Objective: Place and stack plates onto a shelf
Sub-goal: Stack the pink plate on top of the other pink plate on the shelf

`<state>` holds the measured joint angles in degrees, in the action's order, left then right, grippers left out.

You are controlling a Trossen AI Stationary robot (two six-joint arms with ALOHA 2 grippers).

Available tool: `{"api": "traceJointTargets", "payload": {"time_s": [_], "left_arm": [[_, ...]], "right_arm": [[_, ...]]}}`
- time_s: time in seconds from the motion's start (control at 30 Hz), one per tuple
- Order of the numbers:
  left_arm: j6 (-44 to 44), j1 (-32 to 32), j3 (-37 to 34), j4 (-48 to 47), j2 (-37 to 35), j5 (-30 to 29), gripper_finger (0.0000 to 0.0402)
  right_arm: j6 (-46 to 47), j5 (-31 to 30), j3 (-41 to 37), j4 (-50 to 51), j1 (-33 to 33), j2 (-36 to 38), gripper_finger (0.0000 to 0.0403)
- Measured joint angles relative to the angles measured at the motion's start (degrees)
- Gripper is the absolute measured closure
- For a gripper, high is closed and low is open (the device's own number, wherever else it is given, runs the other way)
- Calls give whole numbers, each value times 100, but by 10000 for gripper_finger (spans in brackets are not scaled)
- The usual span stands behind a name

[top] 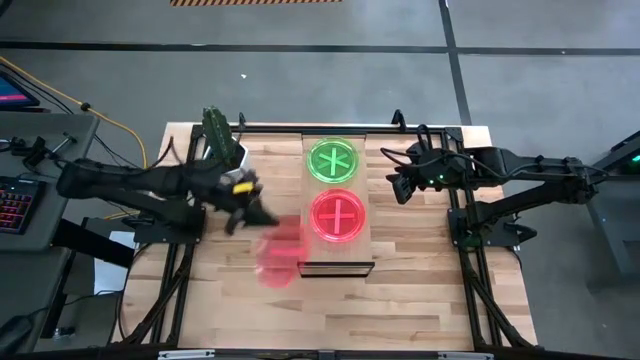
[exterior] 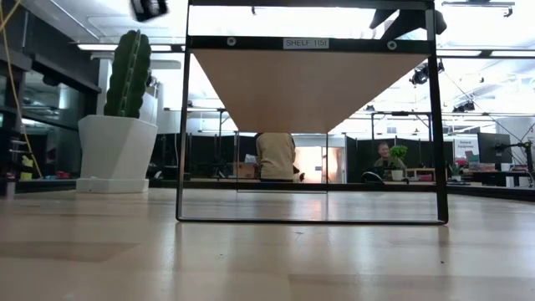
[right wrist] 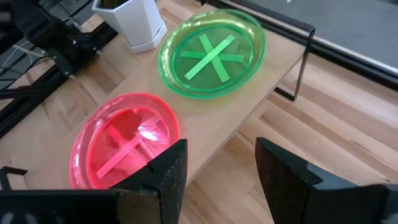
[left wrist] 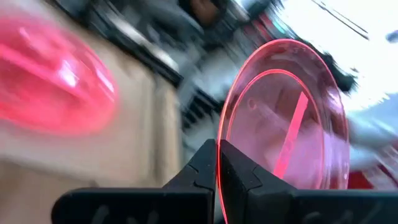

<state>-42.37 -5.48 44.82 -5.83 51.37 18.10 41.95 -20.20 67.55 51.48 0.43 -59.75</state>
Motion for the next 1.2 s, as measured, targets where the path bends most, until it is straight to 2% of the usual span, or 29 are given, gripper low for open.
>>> {"api": "traceJointTargets", "payload": {"time_s": [0.23, 0.33, 0.5, 0.77, 1.07, 1.2], "left_arm": [[361, 951, 1032, -93, 1506, -1035, 401], [362, 1119, 1261, -143, 2133, -1221, 401], [279, 1106, 1385, -90, 2787, -1880, 401], [204, 948, 1394, -41, 3052, -2655, 401], [453, 688, 1394, -223, 3047, -2812, 401], [472, 563, 1394, -359, 3047, -3169, 401]], "right_arm": [[0, -125, 0, 0, -4, 0, 233], [-2, -125, 0, 11, -4, 2, 233], [-67, -127, 0, 20, -4, 2, 233], [-192, -228, 0, 24, -4, 2, 233], [-194, -291, 0, 28, -4, 2, 233], [-192, -291, 0, 28, -4, 2, 233]]}}
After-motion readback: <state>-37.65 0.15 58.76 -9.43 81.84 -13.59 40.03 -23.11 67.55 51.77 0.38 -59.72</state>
